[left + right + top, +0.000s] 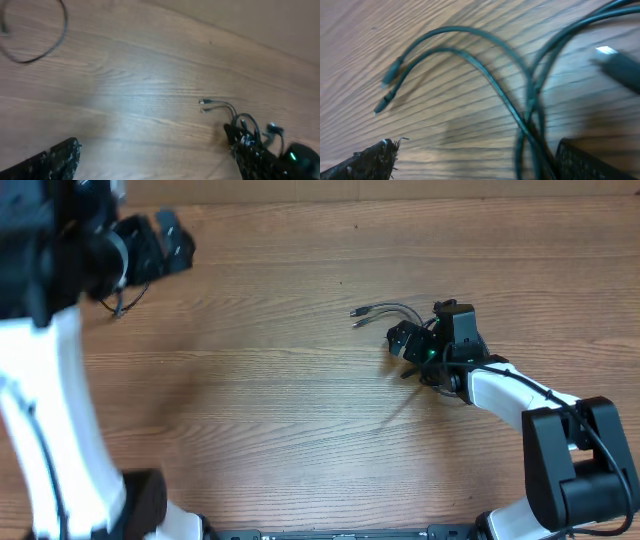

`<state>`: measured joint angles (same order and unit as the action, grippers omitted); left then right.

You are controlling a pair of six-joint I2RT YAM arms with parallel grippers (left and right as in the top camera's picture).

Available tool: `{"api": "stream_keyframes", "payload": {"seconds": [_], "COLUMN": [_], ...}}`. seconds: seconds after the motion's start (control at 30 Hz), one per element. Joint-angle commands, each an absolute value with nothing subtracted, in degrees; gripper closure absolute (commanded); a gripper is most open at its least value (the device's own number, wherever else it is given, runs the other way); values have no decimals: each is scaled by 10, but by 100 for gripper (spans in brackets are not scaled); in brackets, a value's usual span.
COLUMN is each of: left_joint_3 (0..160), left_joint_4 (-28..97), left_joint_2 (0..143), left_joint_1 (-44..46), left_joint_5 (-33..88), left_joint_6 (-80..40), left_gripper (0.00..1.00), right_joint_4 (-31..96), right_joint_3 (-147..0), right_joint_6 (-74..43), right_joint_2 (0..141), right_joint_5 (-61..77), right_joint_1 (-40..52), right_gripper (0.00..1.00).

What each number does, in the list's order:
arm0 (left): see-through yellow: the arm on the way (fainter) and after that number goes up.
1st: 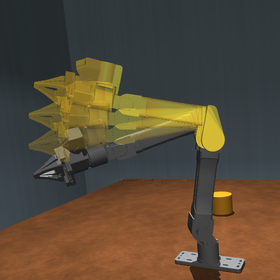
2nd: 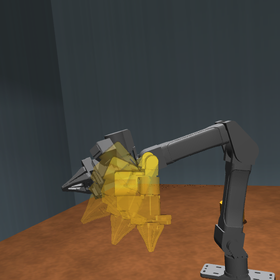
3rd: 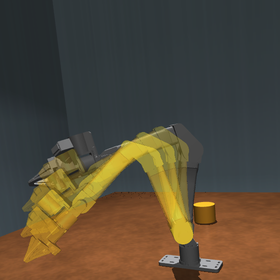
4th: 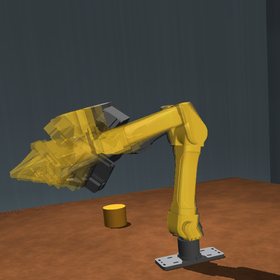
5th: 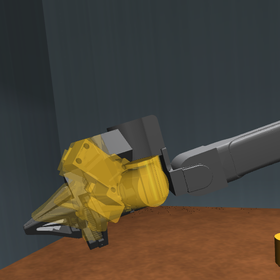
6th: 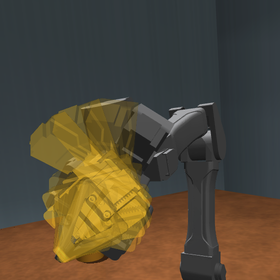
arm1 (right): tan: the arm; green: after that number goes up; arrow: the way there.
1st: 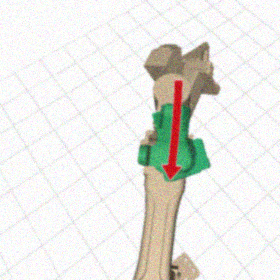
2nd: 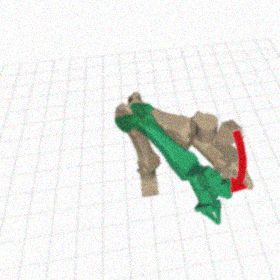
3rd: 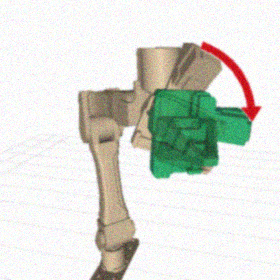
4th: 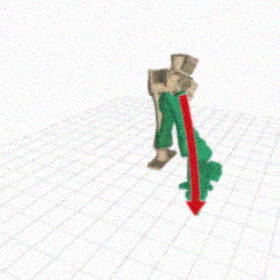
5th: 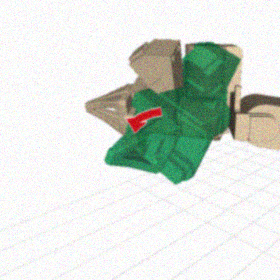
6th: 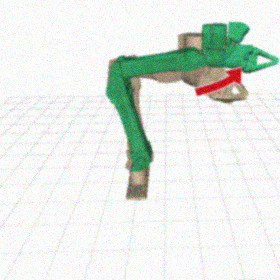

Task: Untangle cables

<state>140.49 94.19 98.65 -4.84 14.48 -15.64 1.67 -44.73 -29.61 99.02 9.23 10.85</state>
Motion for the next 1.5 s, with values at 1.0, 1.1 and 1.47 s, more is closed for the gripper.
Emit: {"api": "stream_keyframes", "payload": {"seconds": [1.0, 1.1, 1.47], "left_joint_3": [601, 594, 594], "left_joint_4": [396, 359, 305], "left_joint_2": [625, 657, 759], "left_joint_1": [103, 172, 280], "left_joint_5": [317, 262, 217], "left_joint_6": [-189, -188, -189], "left_gripper": [0, 0, 0], "right_joint_4": [602, 515, 258], "right_joint_3": [-445, -379, -282], "right_joint_6": [-658, -677, -677], "right_joint_2": [542, 543, 669], "right_joint_5": [26, 27, 27], "right_joint_1": [75, 75, 75], "right_gripper": [11, 22, 33]}}
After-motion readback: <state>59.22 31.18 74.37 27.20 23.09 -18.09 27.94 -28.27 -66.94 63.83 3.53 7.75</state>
